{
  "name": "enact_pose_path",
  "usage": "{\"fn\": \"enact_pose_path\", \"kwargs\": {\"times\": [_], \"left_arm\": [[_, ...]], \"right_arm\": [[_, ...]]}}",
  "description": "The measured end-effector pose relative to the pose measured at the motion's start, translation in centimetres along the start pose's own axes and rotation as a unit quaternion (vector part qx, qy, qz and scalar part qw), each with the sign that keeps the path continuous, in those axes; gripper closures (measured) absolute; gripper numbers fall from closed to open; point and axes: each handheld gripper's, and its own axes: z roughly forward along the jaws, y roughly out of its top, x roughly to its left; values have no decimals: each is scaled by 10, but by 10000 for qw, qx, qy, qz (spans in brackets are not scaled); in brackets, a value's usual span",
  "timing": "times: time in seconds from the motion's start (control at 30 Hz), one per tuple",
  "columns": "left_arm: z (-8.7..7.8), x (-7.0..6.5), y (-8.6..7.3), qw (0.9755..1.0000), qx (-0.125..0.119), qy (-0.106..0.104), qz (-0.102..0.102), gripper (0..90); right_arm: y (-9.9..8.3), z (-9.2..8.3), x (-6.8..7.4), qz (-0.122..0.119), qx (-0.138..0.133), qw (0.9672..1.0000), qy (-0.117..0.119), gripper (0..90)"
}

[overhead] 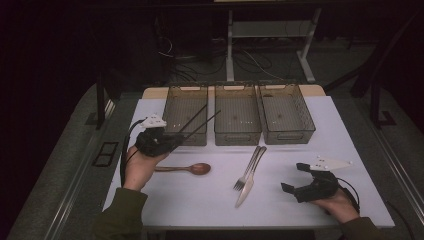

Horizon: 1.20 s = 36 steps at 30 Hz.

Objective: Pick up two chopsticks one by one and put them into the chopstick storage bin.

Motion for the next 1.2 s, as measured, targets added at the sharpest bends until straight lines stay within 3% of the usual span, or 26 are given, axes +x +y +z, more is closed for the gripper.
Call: {"fn": "enact_pose_path", "kwargs": {"times": [0.53,0.83,1.2], "left_arm": [[21,28,28,9993,168,327,-53,849],[34,51,39,9978,233,538,-313,849],[54,75,43,9941,395,794,-622,849]], "right_arm": [[0,0,-1,23,-22,10000,6,14],[0,0,-1,17,-26,10000,8,14],[0,-1,-1,13,-56,10000,13,14]]}}
